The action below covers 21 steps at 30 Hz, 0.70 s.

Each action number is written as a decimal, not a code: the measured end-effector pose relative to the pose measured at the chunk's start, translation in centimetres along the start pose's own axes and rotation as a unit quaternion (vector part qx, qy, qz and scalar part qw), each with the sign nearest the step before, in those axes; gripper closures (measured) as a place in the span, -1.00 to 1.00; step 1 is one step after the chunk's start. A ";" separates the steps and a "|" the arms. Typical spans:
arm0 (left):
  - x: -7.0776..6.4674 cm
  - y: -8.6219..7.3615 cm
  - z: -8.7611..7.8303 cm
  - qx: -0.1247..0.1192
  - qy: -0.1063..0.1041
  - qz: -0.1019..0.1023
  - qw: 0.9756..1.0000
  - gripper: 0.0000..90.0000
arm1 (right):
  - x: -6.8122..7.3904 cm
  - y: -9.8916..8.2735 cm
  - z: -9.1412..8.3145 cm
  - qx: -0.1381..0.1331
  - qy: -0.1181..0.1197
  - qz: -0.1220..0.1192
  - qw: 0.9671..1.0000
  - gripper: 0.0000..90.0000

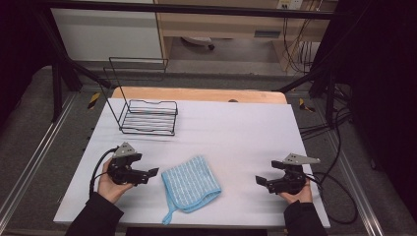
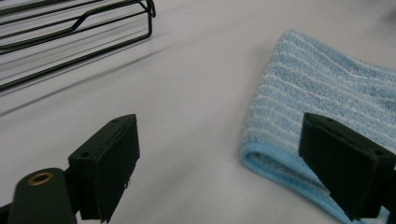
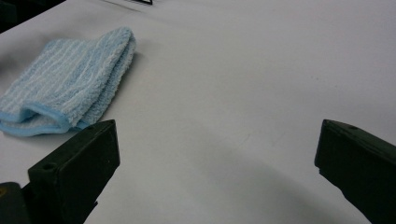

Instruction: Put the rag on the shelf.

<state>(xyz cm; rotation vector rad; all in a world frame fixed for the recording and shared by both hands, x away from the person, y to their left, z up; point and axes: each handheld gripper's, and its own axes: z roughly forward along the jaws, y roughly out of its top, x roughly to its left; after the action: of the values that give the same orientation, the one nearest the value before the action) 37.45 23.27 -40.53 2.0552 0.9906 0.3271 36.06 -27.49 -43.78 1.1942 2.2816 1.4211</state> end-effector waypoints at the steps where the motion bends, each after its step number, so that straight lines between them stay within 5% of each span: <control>1: -0.2 0.3 0.3 0.001 -0.001 -0.002 1.000 -0.69 | 0.0 0.0 0.0 0.000 0.000 0.000 1.000 -0.99; 11: -2.2 1.3 3.1 0.029 -0.002 0.004 1.000 -0.27 | 0.1 0.0 0.1 0.004 0.000 0.004 1.000 -0.98; 21: -2.4 -0.1 5.1 0.065 -0.019 -0.002 0.998 0.17 | 0.7 0.3 0.8 0.010 0.004 -0.002 1.000 -0.96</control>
<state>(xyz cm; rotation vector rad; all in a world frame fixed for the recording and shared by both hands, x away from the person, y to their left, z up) 38.48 18.64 -43.62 2.1681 1.0173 0.2246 36.17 -26.38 -43.79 1.1914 2.3078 1.4066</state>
